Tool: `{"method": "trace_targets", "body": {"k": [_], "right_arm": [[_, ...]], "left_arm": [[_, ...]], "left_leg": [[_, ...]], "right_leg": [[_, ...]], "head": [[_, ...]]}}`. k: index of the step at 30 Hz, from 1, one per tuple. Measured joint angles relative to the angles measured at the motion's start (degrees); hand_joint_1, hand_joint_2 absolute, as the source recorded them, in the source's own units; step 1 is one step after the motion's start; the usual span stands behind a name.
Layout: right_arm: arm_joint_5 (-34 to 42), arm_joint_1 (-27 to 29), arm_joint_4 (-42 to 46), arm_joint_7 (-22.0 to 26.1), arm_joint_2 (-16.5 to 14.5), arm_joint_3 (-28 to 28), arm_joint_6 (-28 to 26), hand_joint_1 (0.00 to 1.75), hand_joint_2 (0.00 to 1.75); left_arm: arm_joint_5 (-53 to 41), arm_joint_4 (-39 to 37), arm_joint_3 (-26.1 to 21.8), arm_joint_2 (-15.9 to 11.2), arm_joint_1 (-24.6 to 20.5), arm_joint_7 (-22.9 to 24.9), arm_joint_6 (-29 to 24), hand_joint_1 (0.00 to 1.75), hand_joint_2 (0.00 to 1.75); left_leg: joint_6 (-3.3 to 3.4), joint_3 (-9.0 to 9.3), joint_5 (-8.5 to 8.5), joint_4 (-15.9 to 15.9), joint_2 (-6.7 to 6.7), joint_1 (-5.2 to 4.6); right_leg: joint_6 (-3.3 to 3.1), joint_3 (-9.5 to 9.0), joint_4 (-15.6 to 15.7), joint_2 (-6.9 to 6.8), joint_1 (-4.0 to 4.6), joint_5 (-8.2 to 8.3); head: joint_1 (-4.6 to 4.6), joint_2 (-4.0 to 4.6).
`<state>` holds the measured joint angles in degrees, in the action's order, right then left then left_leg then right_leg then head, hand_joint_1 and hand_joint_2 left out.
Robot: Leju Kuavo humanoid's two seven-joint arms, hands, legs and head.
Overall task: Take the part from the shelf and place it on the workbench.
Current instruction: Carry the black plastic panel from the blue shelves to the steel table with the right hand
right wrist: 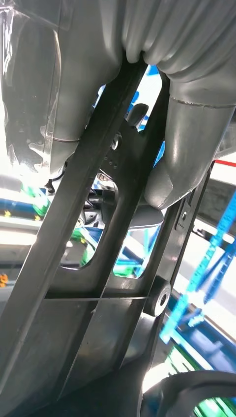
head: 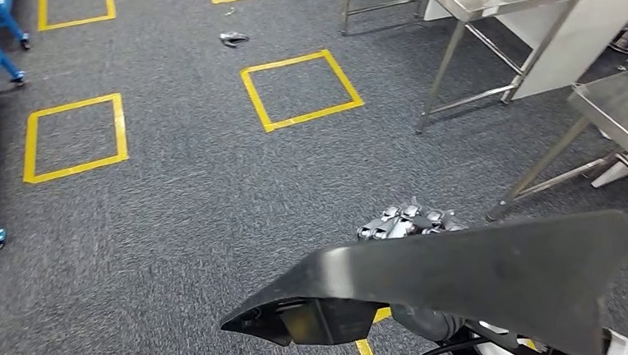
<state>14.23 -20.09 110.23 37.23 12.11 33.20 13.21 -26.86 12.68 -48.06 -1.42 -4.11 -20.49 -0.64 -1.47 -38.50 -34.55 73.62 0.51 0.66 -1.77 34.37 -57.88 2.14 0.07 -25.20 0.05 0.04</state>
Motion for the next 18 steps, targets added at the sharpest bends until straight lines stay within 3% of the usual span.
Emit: {"method": "trace_targets", "body": {"k": [1, 2, 4, 6, 8, 10, 12, 14, 15, 16, 18], "right_arm": [[-0.02, -0.12, -0.06, -0.06, 0.00, 0.31, -0.49, 1.71, 1.75], [-0.09, -0.30, -0.08, -0.05, 0.01, 0.62, -1.14, 1.71, 1.75], [-0.34, -0.62, -0.04, 0.08, 0.04, 1.13, -2.44, 1.71, 1.75], [-0.64, -0.84, 0.11, 0.21, 0.10, 1.50, -3.51, 1.71, 1.75], [-0.83, -0.97, 0.40, 0.25, 0.22, 1.68, -4.21, 1.71, 1.75], [-0.90, -1.22, 0.64, 0.25, 0.36, 1.74, -4.61, 1.71, 1.75], [-0.92, -1.59, 0.76, 0.23, 0.45, 1.80, -4.80, 1.71, 1.75], [-0.91, -1.74, 0.82, 0.23, 0.47, 1.83, -4.85, 1.71, 1.75], [-0.90, -1.74, 0.84, 0.22, 0.49, 1.84, -4.86, 1.71, 1.75], [-0.87, -1.77, 0.87, 0.19, 0.51, 1.85, -4.86, 1.71, 1.75], [-0.70, -1.93, 1.05, 0.08, 0.56, 1.86, -4.86, 1.71, 1.75]], "left_arm": [[-0.26, 0.00, 0.00, 0.02, 0.03, -0.02, 0.05, 0.00, 0.00], [-0.57, 0.00, 0.00, 0.04, -0.01, -0.03, 0.09, 0.00, 0.00], [-1.12, 0.00, 0.00, 0.03, -0.12, 0.12, 0.09, 0.00, 0.00], [-1.57, 0.00, 0.00, 0.02, -0.21, 0.56, -0.15, 0.00, 0.00], [-1.83, 0.01, 0.00, 0.03, -0.39, 0.90, -0.44, 0.00, 0.00], [-1.93, 0.02, 0.00, 0.03, -0.62, 0.97, -0.67, 0.00, 0.00], [-1.93, 0.02, 0.00, 0.01, -0.58, 0.97, -0.79, 0.00, 0.00], [-1.92, 0.02, -0.01, -0.02, -0.35, 0.96, -0.79, 0.00, 0.00], [-1.92, 0.02, -0.02, -0.04, -0.30, 0.91, -0.77, 0.00, 0.00], [-1.92, 0.02, -0.02, -0.05, -0.30, 0.85, -0.73, 0.00, 0.00], [-1.92, 0.02, -0.02, -0.05, -0.39, 0.68, -0.56, 0.00, 0.00]], "left_leg": [[-0.04, 0.42, 1.48, -1.41, -0.08, 0.06], [-0.07, 1.85, 3.74, -4.86, -0.54, 0.20], [0.02, 4.77, 6.45, -11.43, -2.89, 0.51], [0.48, 5.98, 6.85, -14.18, -4.34, 0.53], [1.31, 6.04, 7.09, -14.52, -3.38, 0.35], [2.12, 6.12, 7.41, -14.88, -2.16, 0.40], [2.62, 6.16, 7.47, -15.06, -0.82, 0.40], [2.83, 6.13, 7.34, -15.07, 0.65, 0.29], [2.86, 6.15, 7.26, -15.06, 1.39, 0.27], [2.83, 6.22, 7.16, -15.06, 2.07, 0.24], [2.67, 6.58, 6.89, -15.06, 3.24, 0.14]], "right_leg": [[0.07, 0.01, -0.17, 0.74, -0.05, -0.05], [0.23, 0.02, -0.44, 1.50, -0.13, -0.17], [0.77, 0.29, -1.15, 2.84, -0.25, -0.49], [1.46, 0.83, -1.53, 4.03, -0.35, -0.49], [2.13, 1.24, -1.49, 4.78, -0.55, -0.24], [2.73, 2.04, -3.03, 2.76, -0.47, -1.25], [3.24, 4.66, -8.60, -0.46, -0.39, -4.38], [3.57, 8.34, -16.10, -1.65, -0.59, -7.56], [3.63, 9.41, -18.22, -1.81, -0.67, -8.01], [3.60, 9.48, -18.36, -1.93, -0.73, -7.43], [3.12, 6.27, -12.32, -2.66, -0.64, -3.82]], "head": [[0.00, 0.00], [-0.01, 0.00], [-0.02, 0.00], [-0.02, 0.00], [0.00, 0.00], [-0.21, 0.00], [-0.45, 0.00], [-0.47, 0.00], [-0.47, 0.00], [-0.48, 0.00], [-0.49, 0.00]]}}
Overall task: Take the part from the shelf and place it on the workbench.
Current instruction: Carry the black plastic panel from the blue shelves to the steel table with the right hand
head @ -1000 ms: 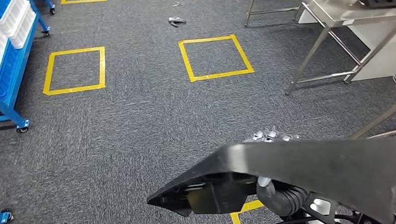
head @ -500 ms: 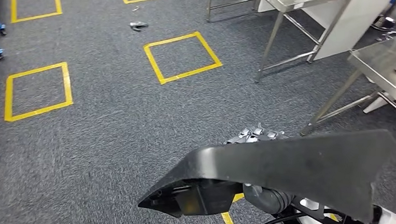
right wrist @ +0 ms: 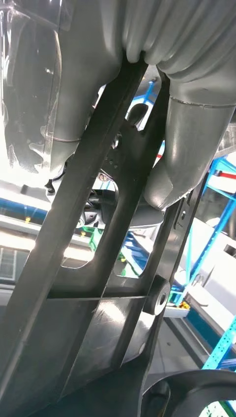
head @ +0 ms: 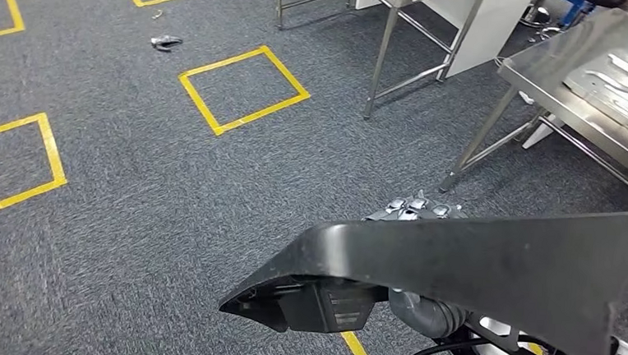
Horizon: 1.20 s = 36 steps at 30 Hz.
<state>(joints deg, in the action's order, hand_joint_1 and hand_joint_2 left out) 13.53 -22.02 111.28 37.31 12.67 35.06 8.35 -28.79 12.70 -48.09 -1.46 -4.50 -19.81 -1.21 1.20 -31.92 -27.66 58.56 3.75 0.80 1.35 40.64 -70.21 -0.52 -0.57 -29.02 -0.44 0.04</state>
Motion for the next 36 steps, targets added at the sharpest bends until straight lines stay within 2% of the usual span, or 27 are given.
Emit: {"method": "trace_targets", "body": {"k": [2, 3, 4, 6, 7, 9, 10, 11, 12, 13, 14, 15, 17, 19, 21, 22, 23, 25, 27, 28, 29, 30, 31, 33, 34, 35, 36], "right_arm": [[0.28, -0.45, 0.35, -0.15, 0.01, 0.01, 0.00, 1.71, 1.75], [0.45, -0.70, 0.54, -0.28, 0.00, 0.01, 0.00, 1.71, 1.75], [0.58, -0.89, 0.67, -0.47, 0.01, 0.02, 0.00, 1.71, 1.75], [0.74, -1.02, 0.83, -0.94, 0.06, 0.03, 0.02, 1.71, 1.75], [0.80, -1.13, 0.88, -1.07, 0.10, 0.05, 0.07, 1.71, 1.75], [1.02, -1.51, 0.94, -1.14, 0.12, 0.22, 0.20, 1.71, 1.75], [1.18, -1.69, 0.94, -1.14, 0.12, 0.36, 0.30, 1.71, 1.75], [1.32, -1.74, 0.91, -1.16, 0.12, 0.51, 0.40, 1.71, 1.75], [1.45, -1.71, 0.86, -1.18, 0.12, 0.63, 0.50, 1.71, 1.75], [1.56, -1.68, 0.82, -1.20, 0.12, 0.70, 0.61, 1.71, 1.75], [1.64, -1.69, 0.78, -1.20, 0.12, 0.73, 0.71, 1.71, 1.75], [1.74, -1.72, 0.76, -1.20, 0.12, 0.74, 0.79, 1.71, 1.75], [1.95, -1.91, 0.74, -1.30, 0.11, 0.75, 0.91, 1.71, 1.75], [2.23, -2.17, 0.71, -1.74, 0.08, 0.76, 0.79, 1.71, 1.75], [2.40, -2.25, 0.70, -2.27, 0.07, 0.76, 0.39, 1.71, 1.75], [2.43, -2.23, 0.70, -2.43, 0.08, 0.76, 0.15, 1.71, 1.75], [2.39, -2.23, 0.69, -2.54, 0.07, 0.76, -0.01, 1.71, 1.75], [2.24, -2.17, 0.56, -2.64, -0.02, 0.77, -0.04, 1.71, 1.75], [1.80, -1.78, 0.28, -2.45, -0.28, 0.77, 0.48, 1.71, 1.75], [1.51, -1.48, 0.10, -2.22, -0.41, 0.77, 0.99, 1.71, 1.75], [1.22, -1.21, -0.08, -2.01, -0.53, 0.77, 1.53, 1.71, 1.75], [0.99, -1.00, -0.23, -1.85, -0.62, 0.77, 2.03, 1.71, 1.75], [0.82, -0.87, -0.35, -1.72, -0.70, 0.77, 2.48, 1.71, 1.75], [0.53, -0.79, -0.53, -1.33, -0.92, 0.76, 3.13, 1.71, 1.75], [0.43, -0.74, -0.62, -1.08, -1.01, 0.75, 3.37, 1.71, 1.75], [0.32, -0.65, -0.72, -0.88, -1.09, 0.74, 3.61, 1.71, 1.75], [0.22, -0.50, -0.80, -0.76, -1.16, 0.72, 3.90, 1.71, 1.75]], "left_arm": [[0.00, 0.00, 0.00, 0.02, -0.08, -0.14, 0.28, 0.00, 0.00], [0.00, 0.00, -0.01, 0.03, -0.11, -0.19, 0.42, 0.00, 0.00], [0.00, 0.00, -0.01, 0.03, -0.14, -0.22, 0.51, 0.00, 0.00], [0.00, 0.00, -0.03, 0.03, -0.30, -0.22, 0.60, 0.00, 0.00], [0.02, 0.00, -0.06, 0.03, -0.42, -0.20, 0.63, 0.00, 0.00], [0.16, 0.00, -0.26, 0.04, -0.50, -0.08, 0.65, 0.00, 0.00], [0.30, 0.00, -0.44, 0.03, -0.41, -0.02, 0.61, 0.00, 0.00], [0.44, 0.00, -0.66, 0.03, -0.23, 0.05, 0.56, 0.00, 0.00], [0.56, 0.00, -0.87, 0.02, -0.01, 0.10, 0.51, 0.00, 0.00], [0.60, 0.00, -1.07, 0.03, 0.16, 0.12, 0.51, 0.00, 0.00], [0.61, 0.00, -1.21, 0.03, 0.25, 0.15, 0.50, 0.00, 0.00], [0.60, 0.00, -1.30, 0.03, 0.25, 0.15, 0.48, 0.00, 0.00], [0.55, 0.00, -1.43, 0.02, 0.19, 0.21, 0.40, 0.00, 0.00], [0.31, 0.00, -1.52, 0.02, 0.16, 0.29, 0.36, 0.00, 0.00], [-0.08, 0.00, -1.57, 0.10, -0.04, 0.30, 0.34, 0.00, 0.00], [-0.23, 0.01, -1.57, 0.17, -0.21, 0.30, 0.30, 0.00, 0.00], [-0.31, 0.02, -1.57, 0.26, -0.35, 0.32, 0.21, 0.00, 0.00], [-0.39, 0.04, -1.57, 0.36, -0.31, 0.46, -0.09, 0.00, 0.00], [-0.42, 0.04, -1.60, 0.41, -0.04, 0.73, -0.33, 0.00, 0.00], [-0.40, 0.04, -1.63, 0.48, 0.02, 0.86, -0.38, 0.00, 0.00], [-0.37, 0.03, -1.67, 0.57, 0.04, 0.95, -0.40, 0.00, 0.00], [-0.32, 0.03, -1.72, 0.69, 0.02, 1.00, -0.41, 0.00, 0.00], [-0.28, 0.03, -1.75, 0.84, 0.00, 1.01, -0.41, 0.00, 0.00], [-0.24, 0.03, -1.80, 1.12, 0.01, 1.00, -0.40, 0.00, 0.00], [-0.24, 0.03, -1.83, 1.21, 0.02, 0.99, -0.39, 0.00, 0.00], [-0.23, 0.04, -1.85, 1.27, 0.02, 0.98, -0.37, 0.00, 0.00], [-0.24, 0.04, -1.87, 1.30, -0.03, 0.96, -0.31, 0.00, 0.00]], "left_leg": [[-0.36, 0.42, -0.39, 0.02, 1.00, -0.26], [-0.63, 0.57, -0.57, 0.03, 1.49, -0.40], [-0.90, 0.70, -0.72, -0.01, 2.06, -0.51], [-1.47, 1.02, -1.03, -0.19, 2.98, -0.62], [-1.77, 1.03, -1.52, 0.21, 2.28, -0.56], [-2.27, -0.60, -3.96, 4.13, -0.65, -0.38], [-2.39, -2.29, -5.65, 7.69, -2.16, -0.26], [-2.48, -4.25, -7.09, 11.45, -2.84, -0.24], [-2.57, -5.87, -7.73, 14.30, -3.11, -0.22], [-2.64, -6.72, -7.29, 15.36, -3.23, -0.18], [-2.69, -6.59, -5.74, 14.24, -3.36, -0.11], [-2.73, -5.60, -3.47, 11.29, -3.78, 0.03], [-2.66, -2.93, -0.28, 4.48, -6.15, 0.46], [-2.26, -1.72, 0.14, 1.57, -7.72, 0.61], [-1.57, -1.58, 0.23, 1.24, -6.89, 0.43], [-1.18, -1.47, 0.36, 1.04, -6.34, 0.42], [-0.79, -1.34, 0.49, 0.83, -5.76, 0.46], [-0.24, -1.15, 0.55, 0.55, -4.44, 0.45], [0.04, -1.13, 0.39, 0.54, -2.98, 0.33], [0.08, -1.09, 0.30, 0.54, -2.26, 0.28], [0.09, -1.01, 0.19, 0.55, -1.60, 0.24], [0.04, -0.84, 0.06, 0.55, -0.95, 0.18], [-0.05, -0.59, -0.11, 0.54, -0.35, 0.11], [-0.45, -0.14, -0.52, 0.55, 0.80, -0.21], [-0.70, 0.03, -0.70, 0.53, 1.37, -0.32], [-0.97, 0.19, -0.84, 0.47, 1.99, -0.40], [-1.24, 0.47, -0.94, 0.32, 2.63, -0.44]], "right_leg": [[-1.02, -4.18, 7.88, -2.65, 0.72, 2.68], [-1.44, -5.28, 10.11, -3.58, 1.11, 3.13], [-1.72, -5.61, 11.01, -4.00, 1.42, 3.04], [-1.96, -5.62, 11.38, -2.67, 1.34, 3.20], [-2.10, -5.81, 11.69, -1.99, 1.13, 3.33], [-2.45, -6.22, 12.26, -0.70, 0.65, 3.58], [-2.59, -6.26, 12.30, 0.00, 0.60, 3.57], [-2.70, -6.26, 12.26, 0.72, 0.58, 3.55], [-2.75, -6.27, 12.18, 1.54, 0.57, 3.51], [-2.75, -6.29, 12.06, 2.40, 0.54, 3.46], [-2.69, -6.30, 11.87, 3.26, 0.48, 3.37], [-2.56, -6.31, 11.61, 4.07, 0.40, 3.22], [-2.11, -6.05, 10.88, 5.53, 0.31, 2.84], [-1.51, -5.54, 10.44, 6.75, 0.25, 2.77], [-0.86, -5.17, 10.53, 7.73, 0.10, 2.97], [-0.56, -5.03, 10.32, 7.07, 0.12, 2.84], [-0.26, -4.60, 9.42, 5.78, 0.16, 2.27], [0.23, -2.09, 4.25, 2.39, 0.23, -0.48], [0.52, 1.59, -2.71, 1.17, 0.03, -3.24], [0.55, 2.56, -4.41, 0.95, -0.04, -3.38], [0.48, 2.54, -4.19, 0.79, -0.09, -2.56], [0.27, 1.27, -1.66, 0.42, -0.07, -0.83], [-0.15, -0.80, 2.27, -0.56, 0.12, 1.17], [-1.05, -4.36, 9.08, -3.07, 0.95, 3.36], [-1.39, -5.08, 10.58, -3.76, 1.32, 3.52], [-1.54, -5.11, 10.90, -3.63, 1.56, 3.32], [-1.74, -5.11, 11.09, -2.83, 1.49, 3.44]], "head": [[0.01, 0.00], [0.02, 0.00], [0.03, 0.00], [0.05, 0.00], [0.05, 0.00], [0.17, 0.00], [0.22, 0.00], [0.29, 0.00], [0.31, 0.00], [0.32, 0.00], [0.32, 0.00], [0.33, 0.00], [0.31, 0.00], [0.27, 0.00], [0.29, 0.00], [0.23, 0.00], [0.09, 0.00], [-0.18, 0.00], [-0.23, 0.00], [-0.24, 0.00], [-0.24, 0.00], [-0.25, 0.00], [-0.25, 0.00], [-0.22, 0.00], [-0.21, 0.00], [-0.19, 0.00], [-0.19, 0.00]]}}
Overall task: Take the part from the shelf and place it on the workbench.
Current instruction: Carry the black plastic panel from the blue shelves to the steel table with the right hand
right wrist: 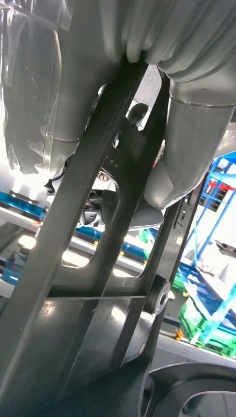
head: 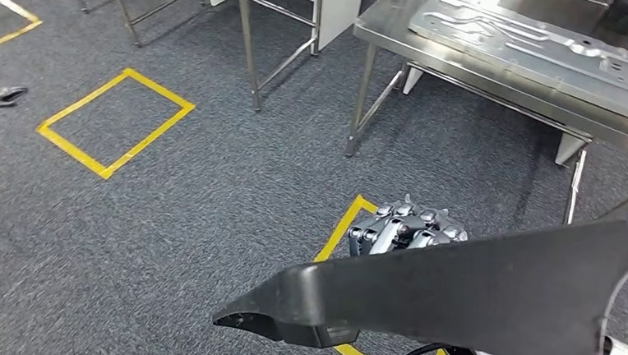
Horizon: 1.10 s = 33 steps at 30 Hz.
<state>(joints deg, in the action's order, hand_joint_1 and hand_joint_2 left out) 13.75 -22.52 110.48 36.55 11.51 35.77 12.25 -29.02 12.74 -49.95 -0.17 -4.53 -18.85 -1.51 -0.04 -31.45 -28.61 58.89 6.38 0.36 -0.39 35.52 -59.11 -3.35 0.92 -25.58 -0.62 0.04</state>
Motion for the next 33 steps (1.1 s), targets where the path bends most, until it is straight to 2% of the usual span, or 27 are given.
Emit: {"method": "trace_targets", "body": {"k": [1, 2, 3, 5, 6, 7, 8, 9, 10, 11, 12, 14, 16, 17, 18, 20, 21, 22, 23, 24, 25, 27, 28, 29, 31, 32, 33], "right_arm": [[-0.14, 0.22, -0.08, 0.06, -0.07, -0.05, 0.34, 1.71, 1.75], [-0.31, 0.41, -0.15, 0.13, -0.18, -0.14, 0.78, 1.71, 1.75], [-0.54, 0.56, -0.24, 0.22, -0.42, -0.24, 1.23, 1.71, 1.75], [-0.93, 0.84, -0.44, 0.45, -1.02, -0.38, 1.99, 1.71, 1.75], [-1.12, 1.09, -0.57, 0.54, -1.32, -0.42, 2.32, 1.71, 1.75], [-1.29, 1.42, -0.68, 0.60, -1.54, -0.48, 2.62, 1.71, 1.75], [-1.49, 1.75, -0.77, 0.62, -1.72, -0.56, 2.93, 1.71, 1.75], [-1.69, 2.06, -0.83, 0.63, -1.92, -0.63, 3.23, 1.71, 1.75], [-1.84, 2.26, -0.85, 0.63, -2.16, -0.71, 3.52, 1.71, 1.75], [-1.95, 2.38, -0.86, 0.64, -2.43, -0.79, 3.81, 1.71, 1.75], [-2.04, 2.45, -0.88, 0.65, -2.68, -0.89, 4.06, 1.71, 1.75], [-2.21, 2.62, -0.93, 0.68, -3.11, -1.13, 4.40, 1.71, 1.75], [-2.35, 2.84, -0.95, 0.69, -3.27, -1.40, 4.47, 1.71, 1.75], [-2.42, 2.90, -0.95, 0.70, -3.27, -1.56, 4.62, 1.71, 1.75], [-2.50, 2.93, -0.96, 0.70, -3.29, -1.74, 4.92, 1.71, 1.75], [-2.64, 2.94, -1.02, 0.72, -3.54, -2.18, 5.88, 1.71, 1.75], [-2.68, 2.97, -1.09, 0.71, -3.70, -2.41, 6.36, 1.71, 1.75], [-2.70, 3.02, -1.17, 0.68, -3.85, -2.62, 6.73, 1.71, 1.75], [-2.71, 3.05, -1.23, 0.62, -3.93, -2.81, 7.04, 1.71, 1.75], [-2.71, 3.05, -1.27, 0.54, -3.98, -3.01, 7.23, 1.71, 1.75], [-2.70, 3.03, -1.28, 0.43, -4.03, -3.20, 7.38, 1.71, 1.75], [-2.61, 2.85, -1.28, 0.10, -4.14, -3.57, 7.51, 1.71, 1.75], [-2.55, 2.73, -1.28, -0.04, -4.19, -3.75, 7.54, 1.71, 1.75], [-2.49, 2.64, -1.28, -0.13, -4.22, -3.92, 7.56, 1.71, 1.75], [-2.42, 2.59, -1.27, -0.14, -4.26, -4.23, 7.56, 1.71, 1.75], [-2.40, 2.59, -1.27, -0.13, -4.28, -4.36, 7.56, 1.71, 1.75], [-2.39, 2.54, -1.29, -0.14, -4.33, -4.45, 7.56, 1.71, 1.75]], "left_arm": [[0.00, 0.01, -0.02, 0.02, -0.08, -0.06, 0.09, 0.00, 0.00], [0.00, 0.01, -0.03, 0.07, -0.16, -0.16, 0.22, 0.00, 0.00], [-0.03, 0.00, -0.03, 0.10, -0.19, -0.27, 0.39, 0.00, 0.00], [-0.11, -0.01, -0.05, 0.15, 0.01, -0.49, 0.64, 0.00, 0.00], [-0.17, -0.01, -0.07, 0.15, 0.19, -0.57, 0.70, 0.00, 0.00], [-0.24, -0.01, -0.10, 0.15, 0.34, -0.63, 0.72, 0.00, 0.00], [-0.31, -0.01, -0.12, 0.15, 0.42, -0.69, 0.73, 0.00, 0.00], [-0.37, -0.01, -0.16, 0.15, 0.45, -0.75, 0.72, 0.00, 0.00], [-0.40, 0.00, -0.22, 0.15, 0.42, -0.79, 0.70, 0.00, 0.00], [-0.42, -0.01, -0.31, 0.15, 0.39, -0.83, 0.69, 0.00, 0.00], [-0.42, -0.01, -0.41, 0.16, 0.37, -0.87, 0.67, 0.00, 0.00], [-0.40, -0.01, -0.62, 0.17, 0.31, -0.89, 0.66, 0.00, 0.00], [-0.39, 0.01, -0.76, 0.20, 0.16, -0.90, 0.66, 0.00, 0.00], [-0.41, 0.01, -0.80, 0.23, 0.08, -0.92, 0.65, 0.00, 0.00], [-0.45, 0.01, -0.84, 0.26, 0.06, -0.93, 0.61, 0.00, 0.00], [-0.65, 0.01, -0.94, 0.27, 0.21, -0.90, 0.37, 0.00, 0.00], [-0.78, 0.01, -1.00, 0.27, 0.33, -0.82, 0.15, 0.00, 0.00], [-0.90, 0.01, -1.07, 0.26, 0.40, -0.73, -0.04, 0.00, 0.00], [-0.99, 0.01, -1.15, 0.26, 0.39, -0.62, -0.19, 0.00, 0.00], [-1.04, 0.01, -1.23, 0.26, 0.34, -0.50, -0.24, 0.00, 0.00], [-1.05, 0.01, -1.30, 0.26, 0.27, -0.35, -0.17, 0.00, 0.00], [-1.05, 0.01, -1.42, 0.27, 0.18, -0.05, 0.08, 0.00, 0.00], [-1.05, 0.01, -1.48, 0.27, 0.15, 0.08, 0.22, 0.00, 0.00], [-1.05, 0.01, -1.55, 0.27, 0.14, 0.15, 0.35, 0.00, 0.00], [-1.05, 0.01, -1.71, 0.27, 0.03, 0.20, 0.57, 0.00, 0.00], [-1.05, 0.01, -1.77, 0.28, -0.09, 0.20, 0.66, 0.00, 0.00], [-1.05, 0.01, -1.80, 0.28, -0.19, 0.20, 0.77, 0.00, 0.00]], "left_leg": [[-0.29, 0.23, -0.21, -0.03, 0.08, 0.04], [-0.56, 0.28, -0.64, 0.33, -0.70, 0.09], [-0.80, -0.27, -1.68, 1.85, -2.07, 0.18], [-1.09, -3.19, -4.81, 7.95, -5.02, 0.39], [-1.21, -5.14, -6.29, 11.70, -5.64, 0.44], [-1.35, -6.51, -6.75, 14.09, -5.84, 0.47], [-1.50, -7.03, -6.12, 14.59, -5.93, 0.54], [-1.66, -6.58, -4.51, 13.08, -6.06, 0.68], [-1.84, -5.16, -2.28, 9.69, -6.57, 0.92], [-1.97, -3.63, -0.78, 6.18, -7.81, 1.15], [-1.89, -2.40, 0.15, 3.42, -8.97, 1.34], [-1.29, -1.49, 0.12, 1.38, -10.25, 1.33], [-0.36, -1.38, 0.34, 1.12, -9.20, 1.16], [0.05, -1.27, 0.48, 0.92, -8.63, 1.12], [0.45, -1.14, 0.60, 0.69, -7.99, 1.14], [0.94, -0.97, 0.61, 0.46, -6.56, 1.04], [1.09, -0.95, 0.53, 0.46, -5.81, 0.95], [1.13, -0.92, 0.45, 0.46, -5.05, 0.88], [1.14, -0.86, 0.33, 0.47, -4.33, 0.84], [1.09, -0.73, 0.20, 0.47, -3.67, 0.83], [0.99, -0.49, 0.01, 0.47, -3.05, 0.81], [0.61, 0.05, -0.41, 0.45, -1.93, 0.66], [0.36, 0.27, -0.60, 0.42, -1.37, 0.53], [0.11, 0.45, -0.76, 0.32, -0.79, 0.42], [-0.41, 0.91, -0.99, 0.01, 0.40, 0.24], [-0.69, 1.04, -1.30, 0.25, 0.00, 0.29], [-0.94, 0.76, -2.01, 1.24, -1.11, 0.34]], "right_leg": [[-0.16, -0.20, 0.32, 0.66, -0.23, 0.16], [-0.32, -0.49, 0.77, 1.31, -0.47, 0.35], [-0.59, -0.79, 1.20, 1.94, -0.71, 0.56], [-0.93, -1.02, 1.50, 3.24, -0.86, 0.70], [-1.06, -0.99, 1.46, 4.02, -0.87, 0.69], [-1.06, -0.98, 1.38, 4.84, -0.90, 0.67], [-1.01, -0.97, 1.24, 5.68, -0.96, 0.62], [-0.87, -0.95, 1.00, 6.52, -1.06, 0.52], [-0.65, -0.90, 0.65, 7.29, -1.18, 0.34], [-0.32, -0.72, 0.17, 8.01, -1.22, 0.11], [0.00, -0.45, -0.34, 8.69, -1.25, -0.10], [0.67, 0.18, -0.87, 9.85, -1.30, -0.17], [1.34, 0.49, -0.78, 10.50, -1.55, 0.04], [1.66, 0.68, -1.14, 9.64, -1.57, -0.18], [1.94, 1.27, -2.40, 8.20, -1.52, -0.95], [2.36, 4.07, -8.16, 4.92, -1.48, -3.93], [2.51, 5.94, -11.77, 4.21, -1.58, -5.43], [2.59, 7.40, -14.50, 3.89, -1.68, -6.22], [2.59, 8.02, -15.53, 3.71, -1.74, -6.03], [2.51, 7.52, -14.49, 3.52, -1.75, -4.88], [2.29, 5.92, -11.42, 3.02, -1.68, -2.98], [1.61, 2.08, -4.06, 0.53, -1.05, -0.20], [1.25, 0.90, -1.66, -0.41, -0.67, 0.38], [0.98, 0.50, -0.67, -0.81, -0.35, 0.30], [0.52, 0.46, -0.30, 0.54, -0.34, 0.39], [0.28, 0.23, 0.06, 1.24, -0.54, 0.51], [-0.01, -0.03, 0.42, 1.88, -0.76, 0.66]], "head": [[0.00, 0.00], [0.03, 0.00], [0.08, 0.00], [0.17, 0.00], [0.20, 0.00], [0.20, 0.00], [0.20, 0.00], [0.20, 0.00], [0.19, 0.00], [0.19, 0.00], [0.17, 0.00], [0.15, 0.00], [0.17, 0.00], [0.10, 0.00], [0.00, 0.00], [-0.20, 0.00], [-0.22, 0.00], [-0.22, 0.00], [-0.22, 0.00], [-0.22, 0.00], [-0.22, 0.00], [-0.22, 0.00], [-0.21, 0.00], [-0.20, 0.00], [-0.15, 0.00], [-0.14, 0.00], [-0.10, 0.00]]}}
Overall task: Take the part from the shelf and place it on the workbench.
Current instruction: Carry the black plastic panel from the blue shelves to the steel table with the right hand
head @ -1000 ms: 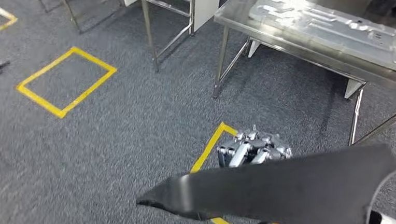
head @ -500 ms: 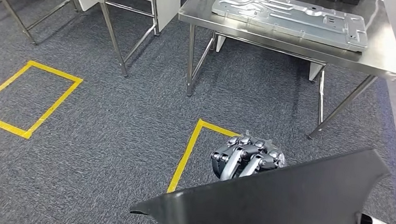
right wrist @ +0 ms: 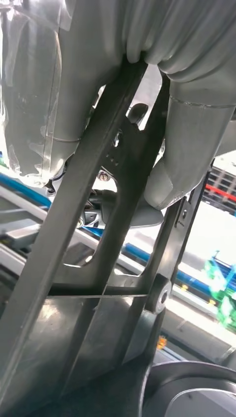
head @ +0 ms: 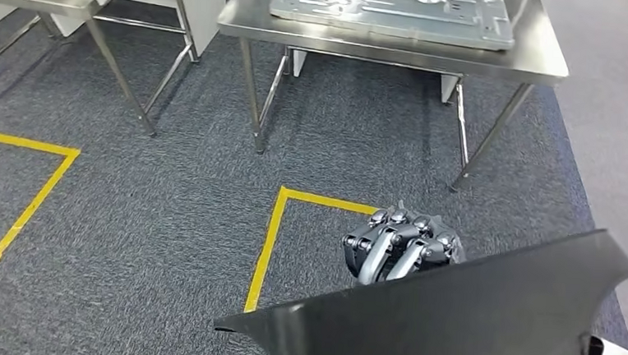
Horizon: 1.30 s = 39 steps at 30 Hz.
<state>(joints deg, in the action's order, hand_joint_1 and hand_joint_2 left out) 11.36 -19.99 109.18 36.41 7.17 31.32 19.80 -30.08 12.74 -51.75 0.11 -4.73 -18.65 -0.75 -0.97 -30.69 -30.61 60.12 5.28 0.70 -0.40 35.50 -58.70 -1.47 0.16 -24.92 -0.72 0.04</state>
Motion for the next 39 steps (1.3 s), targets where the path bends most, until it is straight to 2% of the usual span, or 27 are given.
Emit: {"method": "trace_targets", "body": {"k": [2, 4, 5, 6, 7, 8, 9, 11, 12, 13, 14, 16, 18, 19, 20, 21, 22, 24, 25, 26, 28, 31, 33, 35, 36, 37, 39], "right_arm": [[0.02, -0.09, -0.09, -0.01, -0.21, -0.08, 0.00, 1.71, 1.75], [0.03, -0.08, -0.31, -0.02, -0.37, -0.07, 0.01, 1.71, 1.75], [0.03, -0.06, -0.45, -0.02, -0.38, -0.07, 0.01, 1.71, 1.75], [0.06, -0.05, -0.59, -0.02, -0.38, -0.07, -0.01, 1.71, 1.75], [0.14, -0.06, -0.71, -0.02, -0.38, -0.07, -0.05, 1.71, 1.75], [0.25, -0.07, -0.78, -0.02, -0.38, -0.07, -0.11, 1.71, 1.75], [0.37, -0.10, -0.84, -0.02, -0.37, -0.07, -0.18, 1.71, 1.75], [0.53, -0.19, -0.89, -0.01, -0.37, -0.07, -0.28, 1.71, 1.75], [0.57, -0.23, -0.91, 0.01, -0.35, -0.09, -0.30, 1.71, 1.75], [0.58, -0.25, -0.92, 0.02, -0.34, -0.11, -0.33, 1.71, 1.75], [0.58, -0.22, -0.92, 0.03, -0.32, -0.14, -0.39, 1.71, 1.75], [0.46, -0.29, -0.92, 0.01, -0.30, -0.24, -0.82, 1.71, 1.75], [0.28, -0.40, -0.93, -0.02, -0.28, -0.35, -1.38, 1.71, 1.75], [0.17, -0.42, -0.95, -0.02, -0.28, -0.38, -1.57, 1.71, 1.75], [0.06, -0.41, -0.99, -0.02, -0.27, -0.39, -1.75, 1.71, 1.75], [-0.04, -0.41, -1.04, -0.02, -0.25, -0.42, -1.91, 1.71, 1.75], [-0.11, -0.42, -1.08, -0.01, -0.22, -0.45, -2.07, 1.71, 1.75], [-0.15, -0.53, -1.03, 0.05, -0.15, -0.53, -2.32, 1.71, 1.75], [-0.15, -0.60, -0.97, 0.09, -0.11, -0.56, -2.38, 1.71, 1.75], [-0.15, -0.64, -0.87, 0.11, -0.08, -0.57, -2.44, 1.71, 1.75], [-0.19, -0.62, -0.75, 0.13, -0.04, -0.59, -2.57, 1.71, 1.75], [-0.29, -0.60, -0.45, 0.15, -0.03, -0.59, -2.70, 1.71, 1.75], [-0.30, -0.64, -0.34, 0.15, -0.04, -0.54, -2.71, 1.71, 1.75], [-0.32, -0.51, -0.37, 0.13, -0.05, -0.49, -2.70, 1.71, 1.75], [-0.32, -0.44, -0.38, 0.13, -0.05, -0.48, -2.70, 1.71, 1.75], [-0.32, -0.41, -0.38, 0.12, -0.05, -0.46, -2.68, 1.71, 1.75], [-0.33, -0.39, -0.38, 0.13, -0.05, -0.46, -2.61, 1.71, 1.75]], "left_arm": [[-0.03, 0.00, -0.06, 0.00, -0.02, 0.02, 0.20, 0.00, 0.00], [-0.07, 0.00, -0.20, -0.01, 0.24, 0.08, 0.34, 0.00, 0.00], [-0.07, 0.00, -0.30, 0.00, 0.37, 0.11, 0.38, 0.00, 0.00], [-0.08, 0.00, -0.38, 0.01, 0.44, 0.13, 0.52, 0.00, 0.00], [-0.12, 0.00, -0.45, 0.01, 0.44, 0.14, 0.72, 0.00, 0.00], [-0.21, 0.00, -0.50, 0.01, 0.39, 0.14, 0.95, 0.00, 0.00], [-0.33, 0.00, -0.51, 0.01, 0.34, 0.14, 1.19, 0.00, 0.00], [-0.53, 0.00, -0.54, 0.01, 0.27, 0.14, 1.44, 0.00, 0.00], [-0.57, 0.00, -0.55, 0.02, 0.26, 0.15, 1.49, 0.00, 0.00], [-0.58, 0.00, -0.56, 0.02, 0.24, 0.14, 1.51, 0.00, 0.00], [-0.61, 0.00, -0.56, 0.07, 0.21, 0.15, 1.52, 0.00, 0.00], [-0.64, 0.00, -0.58, 0.13, 0.08, 0.14, 1.63, 0.00, 0.00], [-0.66, 0.00, -0.61, 0.14, 0.12, 0.14, 1.84, 0.00, 0.00], [-0.67, 0.00, -0.64, 0.13, 0.22, 0.14, 1.93, 0.00, 0.00], [-0.68, 0.00, -0.67, 0.12, 0.33, 0.14, 2.02, 0.00, 0.00], [-0.70, 0.00, -0.70, 0.11, 0.39, 0.14, 2.07, 0.00, 0.00], [-0.73, 0.00, -0.73, 0.10, 0.40, 0.13, 2.14, 0.00, 0.00], [-0.93, 0.00, -0.75, 0.10, 0.30, 0.03, 2.31, 0.00, 0.00], [-1.02, 0.00, -0.75, 0.10, 0.25, -0.07, 2.42, 0.00, 0.00], [-1.12, 0.00, -0.75, 0.10, 0.22, -0.19, 2.54, 0.00, 0.00], [-1.16, 0.00, -0.80, 0.10, 0.23, -0.36, 2.74, 0.00, 0.00], [-1.18, 0.03, -0.88, 0.05, 0.17, -0.51, 2.88, 0.00, 0.00], [-1.21, 0.04, -0.95, 0.04, 0.21, -0.60, 2.94, 0.00, 0.00], [-1.23, 0.04, -0.99, 0.04, 0.42, -0.62, 2.98, 0.00, 0.00], [-1.21, 0.04, -1.01, 0.04, 0.53, -0.63, 2.98, 0.00, 0.00], [-1.20, 0.04, -1.02, 0.04, 0.62, -0.66, 2.98, 0.00, 0.00], [-1.17, 0.04, -1.05, 0.02, 0.67, -0.75, 2.97, 0.00, 0.00]], "left_leg": [[-0.32, -2.57, -2.86, 5.45, -3.27, 0.21], [-0.53, -6.43, -5.41, 12.38, -4.63, 0.26], [-0.63, -7.65, -5.34, 14.08, -4.78, 0.27], [-0.70, -7.93, -4.16, 13.73, -4.86, 0.32], [-0.74, -7.30, -2.14, 11.47, -5.04, 0.41], [-0.75, -5.97, 0.18, 7.81, -5.63, 0.56], [-0.70, -4.61, 1.67, 4.38, -6.92, 0.72], [-0.15, -2.97, 2.76, 0.49, -8.83, 0.89], [0.24, -2.81, 2.52, 0.27, -9.13, 0.79], [0.74, -2.75, 2.67, 0.14, -8.53, 0.72], [1.16, -2.64, 2.83, -0.07, -7.98, 0.70], [1.94, -2.31, 3.13, -0.60, -6.92, 0.73], [2.33, -2.17, 3.20, -0.83, -6.03, 0.58], [2.44, -2.19, 3.16, -0.83, -5.57, 0.49], [2.48, -2.20, 3.12, -0.83, -5.18, 0.44], [2.48, -2.18, 3.05, -0.82, -4.86, 0.41], [2.45, -2.13, 2.99, -0.82, -4.62, 0.41], [2.24, -1.86, 2.73, -0.85, -4.39, 0.40], [2.01, -1.72, 2.54, -0.86, -4.33, 0.34], [1.71, -1.59, 2.34, -0.91, -4.28, 0.31], [0.97, -1.26, 2.03, -1.22, -4.12, 0.32], [0.16, -1.12, 1.14, -0.05, -4.17, 0.37], [0.04, -4.13, -1.19, 5.90, -4.58, 0.38], [-0.03, -8.70, -3.16, 13.02, -4.75, 0.39], [-0.04, -10.06, -2.73, 14.37, -4.75, 0.39], [-0.01, -10.30, -1.10, 13.46, -4.76, 0.39], [0.26, -8.06, 3.85, 6.72, -4.83, 0.37]], "right_leg": [[-0.55, -0.37, 0.42, 1.26, -0.25, 0.12], [-0.84, -0.38, 0.33, 2.74, -0.23, 0.06], [-0.83, -0.37, 0.24, 3.59, -0.23, 0.03], [-0.77, -0.37, 0.11, 4.42, -0.26, -0.03], [-0.65, -0.38, -0.08, 5.24, -0.32, -0.11], [-0.44, -0.37, -0.35, 6.01, -0.40, -0.25], [-0.16, -0.25, -0.66, 6.69, -0.41, -0.42], [0.51, 0.22, -1.16, 7.96, -0.48, -0.55], [0.86, 0.44, -1.19, 8.50, -0.52, -0.48], [1.24, 0.60, -1.12, 9.05, -0.63, -0.35], [1.55, 0.64, -1.11, 9.02, -0.72, -0.30], [2.10, 1.45, -2.89, 6.58, -0.64, -1.45], [2.49, 4.26, -8.74, 3.14, -0.60, -4.52], [2.65, 6.09, -12.34, 2.38, -0.73, -6.03], [2.76, 7.41, -14.91, 2.05, -0.85, -6.78], [2.78, 7.83, -15.65, 1.89, -0.93, -6.50], [2.73, 7.23, -14.47, 1.78, -0.98, -5.32], [2.28, 3.30, -7.08, 1.33, -0.89, -1.90], [1.95, 1.48, -3.70, 1.06, -0.68, -0.97], [1.56, 0.25, -1.38, 0.87, -0.43, -0.61], [0.85, -0.25, -0.44, 0.94, 0.02, -1.04], [-0.15, -1.69, 0.75, 1.44, -0.29, -0.98], [-0.82, -2.78, 1.19, 1.51, -0.16, -1.39], [-1.27, -3.52, 1.16, 1.74, 0.14, -2.13], [-1.32, -3.96, 1.14, 1.93, 0.25, -2.56], [-1.29, -4.53, 1.12, 2.15, 0.31, -3.02], [-1.08, -5.94, 1.09, 2.43, 0.31, -4.17]], "head": [[0.12, 0.00], [0.20, 0.00], [0.20, 0.00], [0.20, 0.00], [0.20, 0.00], [0.20, 0.00], [0.19, 0.00], [0.17, 0.00], [0.17, 0.00], [0.18, 0.00], [0.19, 0.00], [-0.01, 0.00], [-0.25, 0.01], [-0.28, 0.01], [-0.28, 0.01], [-0.28, 0.01], [-0.28, 0.00], [-0.28, 0.00], [-0.27, 0.00], [-0.27, 0.00], [-0.26, 0.00], [-0.13, 0.00], [0.00, 0.01], [0.06, 0.01], [0.07, 0.00], [0.07, 0.00], [0.04, 0.00]]}}
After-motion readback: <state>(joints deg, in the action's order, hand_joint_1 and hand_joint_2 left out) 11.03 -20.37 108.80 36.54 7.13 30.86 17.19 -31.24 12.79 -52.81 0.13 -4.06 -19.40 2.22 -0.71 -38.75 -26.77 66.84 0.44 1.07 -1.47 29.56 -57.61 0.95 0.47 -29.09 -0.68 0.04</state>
